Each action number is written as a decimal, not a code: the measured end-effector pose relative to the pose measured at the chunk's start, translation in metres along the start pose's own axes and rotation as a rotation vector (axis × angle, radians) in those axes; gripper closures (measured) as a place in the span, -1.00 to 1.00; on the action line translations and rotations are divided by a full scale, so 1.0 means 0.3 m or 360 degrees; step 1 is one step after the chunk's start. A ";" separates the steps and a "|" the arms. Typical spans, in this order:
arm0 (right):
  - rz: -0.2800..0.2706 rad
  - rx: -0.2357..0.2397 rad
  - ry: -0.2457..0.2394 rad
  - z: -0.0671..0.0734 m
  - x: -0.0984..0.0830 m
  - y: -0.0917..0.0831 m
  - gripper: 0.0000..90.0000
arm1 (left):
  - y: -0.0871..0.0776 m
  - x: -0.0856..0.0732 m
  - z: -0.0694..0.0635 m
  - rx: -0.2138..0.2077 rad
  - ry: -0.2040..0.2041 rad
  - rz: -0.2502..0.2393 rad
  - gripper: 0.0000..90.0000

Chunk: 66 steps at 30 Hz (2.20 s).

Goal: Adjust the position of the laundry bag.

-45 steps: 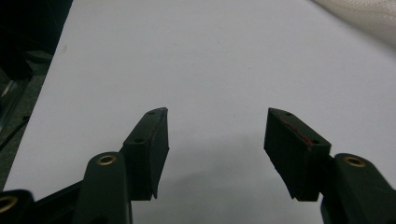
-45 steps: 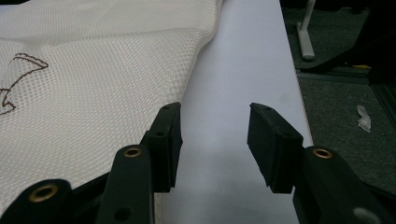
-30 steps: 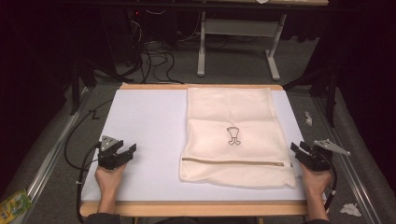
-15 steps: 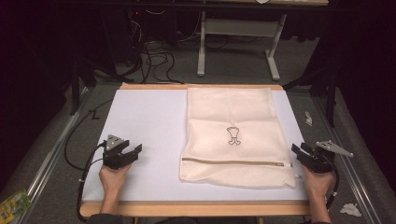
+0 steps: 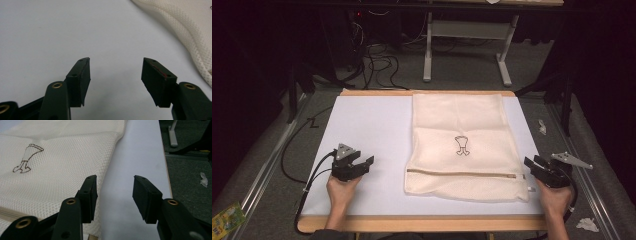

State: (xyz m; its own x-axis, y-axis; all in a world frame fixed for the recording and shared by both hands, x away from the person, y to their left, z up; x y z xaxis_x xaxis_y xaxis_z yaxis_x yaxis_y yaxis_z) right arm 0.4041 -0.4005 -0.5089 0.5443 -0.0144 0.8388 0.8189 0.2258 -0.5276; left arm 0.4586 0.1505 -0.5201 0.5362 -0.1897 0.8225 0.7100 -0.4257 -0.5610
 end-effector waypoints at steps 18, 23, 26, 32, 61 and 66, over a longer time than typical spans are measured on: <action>0.0101 0.0060 0.0005 0.041 -0.012 -0.003 0.17 | 0.052 0.042 -0.179 -0.0187 0.0050 0.0090 -0.15; 0.0146 0.0082 0.0008 0.055 -0.016 0.003 0.17 | 0.073 0.044 -0.229 -0.0232 0.0068 0.0131 -0.16; 0.0171 0.0087 0.0010 0.062 -0.018 0.006 0.17 | 0.082 0.044 -0.244 -0.0235 0.0086 0.0149 -0.17; 0.0227 0.0092 0.0012 0.071 -0.025 0.019 0.16 | 0.108 0.056 -0.304 -0.0271 0.0118 0.0184 -0.18; 0.0486 0.0114 0.0066 0.091 -0.036 0.089 0.18 | 0.249 0.068 -0.434 -0.0351 0.0104 0.0387 -0.14; 0.0532 0.0144 0.0089 0.096 -0.037 0.093 0.30 | 0.266 0.068 -0.448 -0.0375 0.0059 0.0413 -0.02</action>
State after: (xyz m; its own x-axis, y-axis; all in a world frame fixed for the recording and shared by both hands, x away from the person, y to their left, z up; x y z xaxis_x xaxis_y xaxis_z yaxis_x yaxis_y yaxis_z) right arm 0.4156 -0.3660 -0.5290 0.7907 0.0223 0.6118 0.5757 0.3126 -0.7555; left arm 0.4650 -0.0063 -0.5355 0.6651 -0.3485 0.6604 0.4248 -0.5507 -0.7185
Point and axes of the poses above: each handheld gripper's, and its own axes: y roughly forward along the jaws, x roughly out of its top, z roughly to its left, the point moved 10 cm from there along y, roughly forward along the jaws, and after that the axes turned 2 degrees about x, right-handed, at the moved point
